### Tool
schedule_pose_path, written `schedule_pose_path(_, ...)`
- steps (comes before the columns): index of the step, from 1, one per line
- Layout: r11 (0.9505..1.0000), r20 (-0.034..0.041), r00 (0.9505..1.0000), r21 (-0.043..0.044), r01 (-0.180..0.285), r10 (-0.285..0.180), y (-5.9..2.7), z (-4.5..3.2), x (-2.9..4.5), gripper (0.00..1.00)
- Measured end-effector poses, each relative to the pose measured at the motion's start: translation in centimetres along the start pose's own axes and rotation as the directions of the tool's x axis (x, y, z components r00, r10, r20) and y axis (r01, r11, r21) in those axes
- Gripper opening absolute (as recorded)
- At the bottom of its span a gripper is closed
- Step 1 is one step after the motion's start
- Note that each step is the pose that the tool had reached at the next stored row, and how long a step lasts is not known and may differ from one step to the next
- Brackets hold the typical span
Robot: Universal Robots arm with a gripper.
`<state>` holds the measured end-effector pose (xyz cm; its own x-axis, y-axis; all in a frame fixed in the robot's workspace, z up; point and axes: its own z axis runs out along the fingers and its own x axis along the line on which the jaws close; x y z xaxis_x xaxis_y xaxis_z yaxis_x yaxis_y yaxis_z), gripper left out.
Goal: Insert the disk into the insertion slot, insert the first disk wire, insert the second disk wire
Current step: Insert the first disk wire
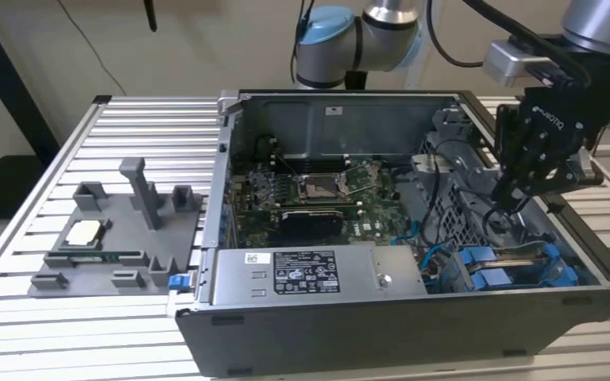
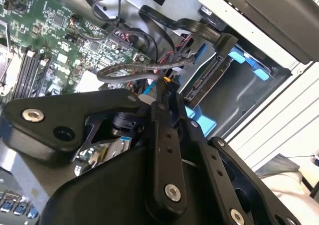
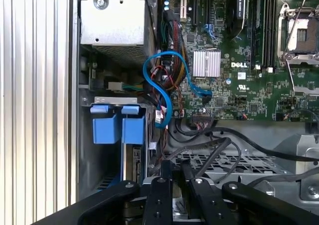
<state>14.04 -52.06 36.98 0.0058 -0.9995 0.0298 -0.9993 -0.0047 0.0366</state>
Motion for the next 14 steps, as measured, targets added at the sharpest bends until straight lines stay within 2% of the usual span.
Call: schedule_pose_path(14,1.0000,-0.0013,1.0000,-0.0006,0.000,0.000,-0.51,0.78,1.48,0.19)
